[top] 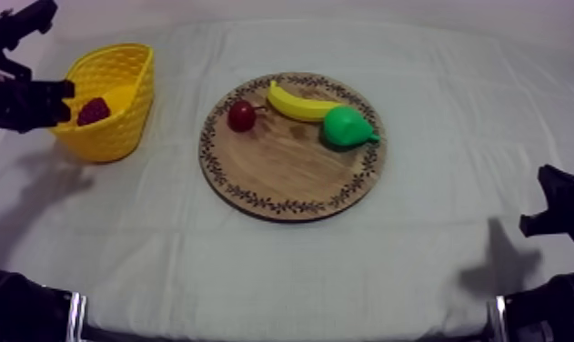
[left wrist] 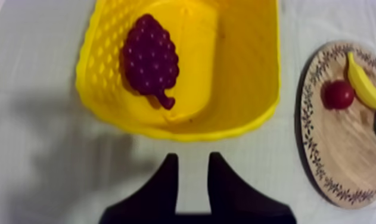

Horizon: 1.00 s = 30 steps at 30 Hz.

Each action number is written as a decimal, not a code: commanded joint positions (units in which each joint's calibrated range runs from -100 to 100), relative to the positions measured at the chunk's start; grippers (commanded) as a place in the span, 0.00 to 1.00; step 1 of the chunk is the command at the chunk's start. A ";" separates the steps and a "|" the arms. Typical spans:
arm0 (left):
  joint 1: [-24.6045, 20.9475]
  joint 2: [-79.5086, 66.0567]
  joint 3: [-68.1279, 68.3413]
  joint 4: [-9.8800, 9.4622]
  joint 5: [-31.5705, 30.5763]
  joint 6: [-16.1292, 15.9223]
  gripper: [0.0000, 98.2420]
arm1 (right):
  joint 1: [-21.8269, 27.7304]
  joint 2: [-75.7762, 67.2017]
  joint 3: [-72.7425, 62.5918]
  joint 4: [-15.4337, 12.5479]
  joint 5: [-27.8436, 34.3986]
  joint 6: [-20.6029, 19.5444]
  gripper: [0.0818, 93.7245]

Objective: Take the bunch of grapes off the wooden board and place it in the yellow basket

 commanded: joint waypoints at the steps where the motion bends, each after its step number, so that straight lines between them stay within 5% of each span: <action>1: -0.10 -6.07 6.16 0.05 -1.38 -1.08 0.15 | 0.03 0.02 -0.01 0.00 0.01 0.14 0.00; 11: -1.28 -24.33 19.59 1.34 -4.69 -8.20 0.01 | 0.03 0.02 -0.01 0.00 0.01 0.14 0.00; 17: -2.89 -38.77 28.30 3.81 -5.85 -12.59 0.00 | 0.03 0.02 -0.01 0.00 0.01 0.11 0.00; 26: -3.80 -53.70 37.90 6.00 -9.74 -15.39 0.00 | 0.01 0.02 -0.01 0.00 0.01 0.14 0.00; 30: -2.42 -58.53 39.60 3.74 -11.50 -12.96 0.00 | 0.02 0.02 -0.01 0.00 0.01 0.13 0.00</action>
